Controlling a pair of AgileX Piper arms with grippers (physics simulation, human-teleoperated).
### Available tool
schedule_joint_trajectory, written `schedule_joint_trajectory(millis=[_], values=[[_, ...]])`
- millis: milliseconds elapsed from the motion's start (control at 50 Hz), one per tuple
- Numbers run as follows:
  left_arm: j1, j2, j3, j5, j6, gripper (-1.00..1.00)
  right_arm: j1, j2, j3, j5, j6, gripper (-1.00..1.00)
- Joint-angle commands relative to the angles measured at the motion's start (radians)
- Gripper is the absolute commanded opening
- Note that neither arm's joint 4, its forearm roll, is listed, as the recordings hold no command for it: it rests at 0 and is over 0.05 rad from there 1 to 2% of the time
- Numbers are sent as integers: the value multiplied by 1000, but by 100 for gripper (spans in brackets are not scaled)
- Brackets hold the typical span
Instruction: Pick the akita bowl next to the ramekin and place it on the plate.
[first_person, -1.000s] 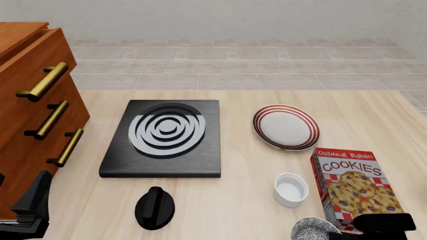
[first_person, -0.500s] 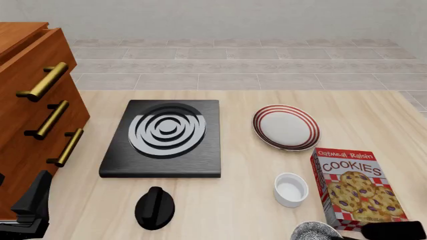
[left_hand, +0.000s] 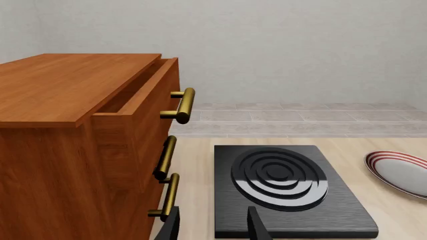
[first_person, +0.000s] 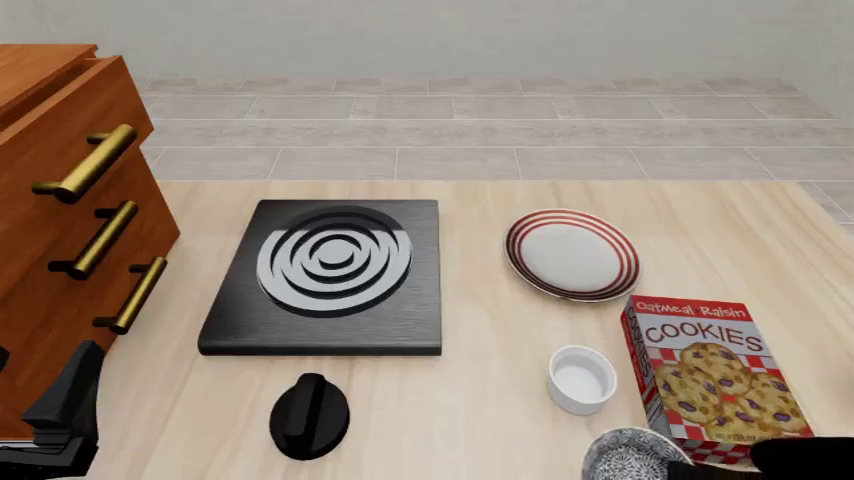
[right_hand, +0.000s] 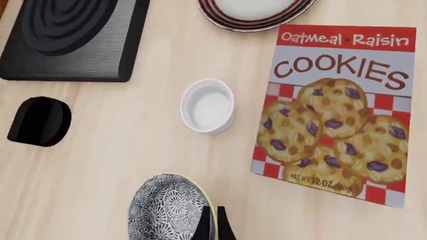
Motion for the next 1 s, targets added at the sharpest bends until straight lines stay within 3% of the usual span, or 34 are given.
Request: schedule_joint_trajectory(millis=[20, 1000], values=[[0, 0, 0, 0, 0, 100, -3, -33, -49, 34, 29, -100], [0, 0, 0, 0, 0, 100, -133, 108, -145, -131, 28, -100]])
